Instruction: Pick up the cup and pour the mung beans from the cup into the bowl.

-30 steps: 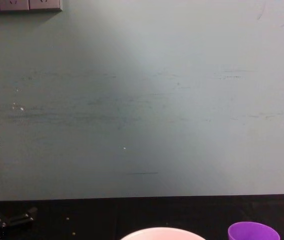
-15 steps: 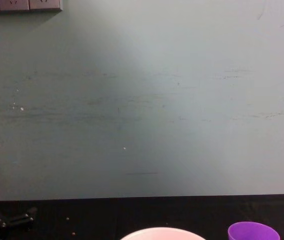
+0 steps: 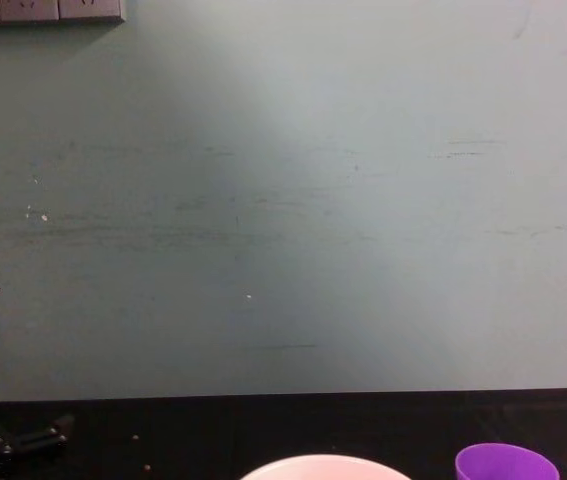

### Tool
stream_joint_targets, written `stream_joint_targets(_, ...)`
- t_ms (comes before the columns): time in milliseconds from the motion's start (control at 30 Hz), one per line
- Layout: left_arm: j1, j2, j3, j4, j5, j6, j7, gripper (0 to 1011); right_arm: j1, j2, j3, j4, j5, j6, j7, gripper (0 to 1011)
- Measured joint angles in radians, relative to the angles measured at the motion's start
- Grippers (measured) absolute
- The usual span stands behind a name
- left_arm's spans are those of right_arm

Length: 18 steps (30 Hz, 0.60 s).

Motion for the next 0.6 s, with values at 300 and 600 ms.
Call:
stream_joint_targets(300,0.0,0.0,0.0,0.0,0.0,0.0,0.0,1011,-0.144,0.067,0.065,-0.06,0.113,-0.105,0.12,1000)
stream_joint_targets(600,0.0,0.0,0.0,0.0,0.0,0.0,0.0,1012,-0.211,0.061,0.053,-0.038,0.233,-0.2,0.32,1000)
